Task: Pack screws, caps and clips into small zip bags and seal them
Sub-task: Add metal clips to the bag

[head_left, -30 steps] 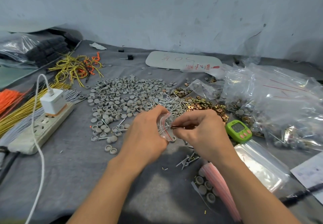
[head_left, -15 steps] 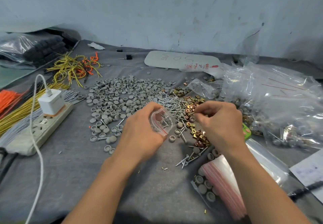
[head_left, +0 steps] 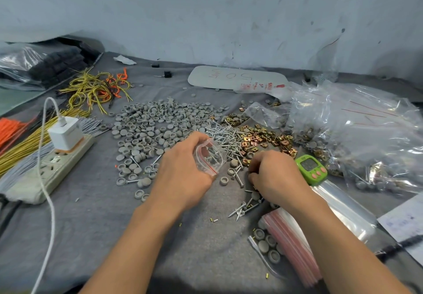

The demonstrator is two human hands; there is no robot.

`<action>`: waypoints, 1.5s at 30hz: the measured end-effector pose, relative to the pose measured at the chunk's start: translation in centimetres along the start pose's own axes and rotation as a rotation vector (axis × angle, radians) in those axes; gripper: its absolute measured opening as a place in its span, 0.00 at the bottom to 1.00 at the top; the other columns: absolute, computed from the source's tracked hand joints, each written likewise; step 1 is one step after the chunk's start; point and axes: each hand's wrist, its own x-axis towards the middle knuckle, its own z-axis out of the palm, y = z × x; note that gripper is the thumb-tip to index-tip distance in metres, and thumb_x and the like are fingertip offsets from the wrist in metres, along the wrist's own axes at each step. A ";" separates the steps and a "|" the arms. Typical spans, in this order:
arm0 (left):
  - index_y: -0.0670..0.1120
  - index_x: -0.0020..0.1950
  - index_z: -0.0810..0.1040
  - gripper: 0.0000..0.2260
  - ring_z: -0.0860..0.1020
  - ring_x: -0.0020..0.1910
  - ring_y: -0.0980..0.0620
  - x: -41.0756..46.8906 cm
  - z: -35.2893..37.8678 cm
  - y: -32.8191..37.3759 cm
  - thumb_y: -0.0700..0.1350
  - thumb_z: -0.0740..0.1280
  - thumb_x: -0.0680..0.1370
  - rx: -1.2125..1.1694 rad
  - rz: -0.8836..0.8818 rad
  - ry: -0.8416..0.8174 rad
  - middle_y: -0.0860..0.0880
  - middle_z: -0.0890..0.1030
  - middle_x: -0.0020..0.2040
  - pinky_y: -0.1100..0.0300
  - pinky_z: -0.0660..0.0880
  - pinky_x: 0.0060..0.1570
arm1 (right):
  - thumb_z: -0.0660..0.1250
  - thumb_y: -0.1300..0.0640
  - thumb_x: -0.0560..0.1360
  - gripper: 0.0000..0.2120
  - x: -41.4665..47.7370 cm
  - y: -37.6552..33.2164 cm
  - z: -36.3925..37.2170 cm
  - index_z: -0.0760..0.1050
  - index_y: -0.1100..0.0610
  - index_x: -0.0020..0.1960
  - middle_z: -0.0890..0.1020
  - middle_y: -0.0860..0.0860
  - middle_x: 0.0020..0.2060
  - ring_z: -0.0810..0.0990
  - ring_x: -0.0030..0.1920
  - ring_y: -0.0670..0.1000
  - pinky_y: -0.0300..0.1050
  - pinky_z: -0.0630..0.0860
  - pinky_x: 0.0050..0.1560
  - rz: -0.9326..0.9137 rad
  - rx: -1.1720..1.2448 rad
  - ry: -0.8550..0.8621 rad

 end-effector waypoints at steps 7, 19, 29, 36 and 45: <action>0.63 0.53 0.72 0.21 0.76 0.43 0.66 0.1 0.2 0.0 0.48 0.79 0.69 0.047 -0.007 -0.012 0.61 0.79 0.44 0.71 0.66 0.36 | 0.75 0.55 0.76 0.09 -0.5 0.2 -0.3 0.84 0.46 0.38 0.85 0.40 0.34 0.82 0.35 0.44 0.36 0.78 0.38 -0.020 0.575 0.245; 0.63 0.52 0.71 0.22 0.76 0.42 0.62 0.3 1.2 0.1 0.47 0.79 0.67 0.084 0.014 -0.016 0.60 0.79 0.44 0.65 0.67 0.35 | 0.75 0.65 0.75 0.05 -1.4 -3.4 0.0 0.87 0.57 0.43 0.87 0.55 0.35 0.75 0.27 0.45 0.35 0.72 0.29 -0.033 1.253 0.052; 0.62 0.53 0.72 0.22 0.78 0.45 0.56 0.3 1.0 -0.2 0.47 0.77 0.67 0.093 0.014 0.005 0.59 0.81 0.46 0.59 0.73 0.42 | 0.75 0.69 0.70 0.11 -1.5 -4.0 0.3 0.87 0.53 0.40 0.87 0.54 0.34 0.83 0.32 0.47 0.39 0.77 0.33 -0.102 1.159 0.048; 0.62 0.52 0.71 0.20 0.77 0.45 0.54 0.3 0.9 -0.2 0.47 0.75 0.67 0.068 0.017 -0.004 0.59 0.80 0.46 0.58 0.71 0.41 | 0.75 0.68 0.68 0.13 -1.6 -4.3 0.4 0.86 0.49 0.40 0.87 0.49 0.33 0.82 0.31 0.46 0.39 0.75 0.32 -0.119 1.036 0.121; 0.64 0.53 0.70 0.21 0.76 0.45 0.55 0.2 0.7 0.0 0.46 0.75 0.68 0.083 0.006 -0.017 0.59 0.80 0.47 0.61 0.67 0.39 | 0.75 0.68 0.69 0.16 -1.6 -4.3 0.4 0.88 0.46 0.41 0.87 0.44 0.35 0.86 0.32 0.50 0.42 0.81 0.33 -0.192 0.921 0.179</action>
